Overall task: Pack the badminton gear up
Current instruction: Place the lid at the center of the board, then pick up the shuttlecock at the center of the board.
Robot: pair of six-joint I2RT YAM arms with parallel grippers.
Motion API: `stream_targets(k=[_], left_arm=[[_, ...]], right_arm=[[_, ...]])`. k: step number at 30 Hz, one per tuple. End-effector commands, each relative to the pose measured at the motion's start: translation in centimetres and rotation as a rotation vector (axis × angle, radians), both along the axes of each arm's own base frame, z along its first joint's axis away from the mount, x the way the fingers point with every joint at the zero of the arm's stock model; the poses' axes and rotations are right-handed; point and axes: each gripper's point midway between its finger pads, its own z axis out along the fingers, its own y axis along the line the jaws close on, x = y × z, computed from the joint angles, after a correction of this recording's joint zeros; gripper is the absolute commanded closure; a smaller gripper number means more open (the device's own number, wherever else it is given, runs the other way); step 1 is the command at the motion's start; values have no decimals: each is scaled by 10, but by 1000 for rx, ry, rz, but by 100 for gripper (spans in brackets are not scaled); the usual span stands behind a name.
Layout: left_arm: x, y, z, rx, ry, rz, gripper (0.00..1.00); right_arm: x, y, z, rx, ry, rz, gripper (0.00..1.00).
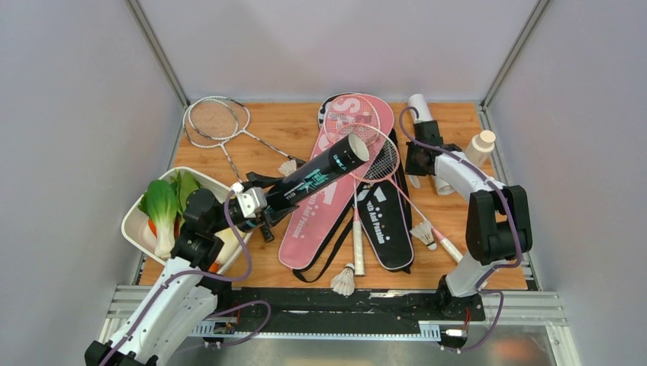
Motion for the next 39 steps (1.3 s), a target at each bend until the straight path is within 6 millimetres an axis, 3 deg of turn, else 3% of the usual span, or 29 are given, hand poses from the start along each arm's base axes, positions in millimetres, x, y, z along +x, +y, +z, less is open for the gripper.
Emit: stream_targets(k=[1, 5, 10, 17, 21, 26, 33, 39], left_arm=[[-2, -1, 22, -35, -93, 0, 86], [-1, 0, 20, -26, -96, 10, 86], [0, 1, 19, -25, -103, 18, 86], [-3, 3, 25, -36, -127, 26, 86], [-4, 5, 26, -42, -138, 36, 86], [-9, 4, 29, -51, -151, 27, 86], [-12, 3, 29, -50, -162, 23, 86], [-13, 4, 29, -47, -169, 29, 86]], right_arm=[[24, -19, 2, -117, -41, -69, 100], [27, -24, 6, -156, -50, -111, 82], [8, -24, 16, -151, 0, -139, 64], [-46, -16, 23, -66, 106, -235, 59], [-90, -37, 20, -95, 217, -496, 61], [-127, -38, 16, -98, 370, -643, 61], [-147, -36, 16, -16, 345, -788, 57], [-157, -33, 1, -25, 414, -811, 56]])
